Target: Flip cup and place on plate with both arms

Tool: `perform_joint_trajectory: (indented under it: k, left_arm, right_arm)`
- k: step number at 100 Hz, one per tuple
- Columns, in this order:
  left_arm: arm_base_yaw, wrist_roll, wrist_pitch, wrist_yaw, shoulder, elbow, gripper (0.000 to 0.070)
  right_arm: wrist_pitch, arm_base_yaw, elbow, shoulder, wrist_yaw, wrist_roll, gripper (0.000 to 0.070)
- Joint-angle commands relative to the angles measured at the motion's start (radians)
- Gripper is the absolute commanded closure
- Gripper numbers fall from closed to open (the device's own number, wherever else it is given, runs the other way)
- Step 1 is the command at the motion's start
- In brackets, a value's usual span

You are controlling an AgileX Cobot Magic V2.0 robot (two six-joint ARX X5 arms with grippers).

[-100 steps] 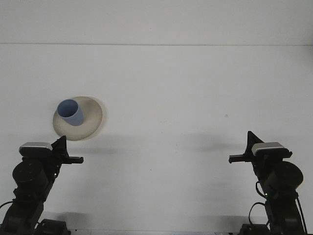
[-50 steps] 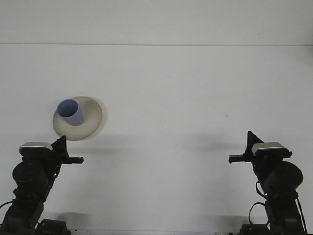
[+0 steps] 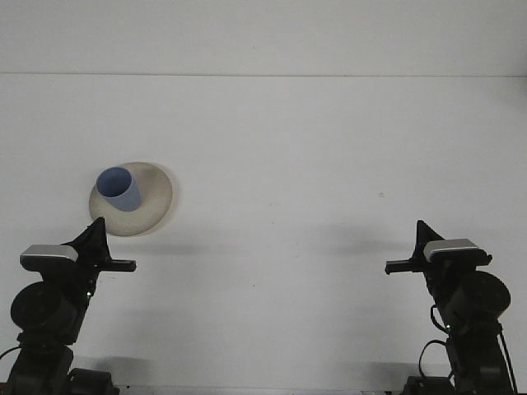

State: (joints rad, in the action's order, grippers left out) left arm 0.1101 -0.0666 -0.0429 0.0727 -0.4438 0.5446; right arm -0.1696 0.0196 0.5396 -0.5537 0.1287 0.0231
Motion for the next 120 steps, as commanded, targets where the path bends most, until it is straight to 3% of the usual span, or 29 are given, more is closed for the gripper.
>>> perform_joint_trajectory:
  k: [1, 27, 58, 120]
  left_arm:
    - [0.002, 0.0, 0.051, -0.001, 0.024, -0.039, 0.0689]
    - [0.002, 0.035, 0.177, -0.001, 0.203, -0.266, 0.0689]
    - [0.002, 0.036, 0.202, -0.001, 0.42, -0.476, 0.0689]
    - [-0.031, 0.032, 0.238, -0.001, 0.441, -0.531, 0.0689]
  right_arm:
    - [0.012, -0.002, 0.004, -0.002, 0.002, 0.01, 0.07]
    - [0.012, -0.002, 0.004, -0.002, 0.002, 0.01, 0.07]
    - [0.012, -0.002, 0.004, -0.002, 0.002, 0.01, 0.07]
    - [0.013, -0.002, 0.004, -0.002, 0.002, 0.01, 0.07]
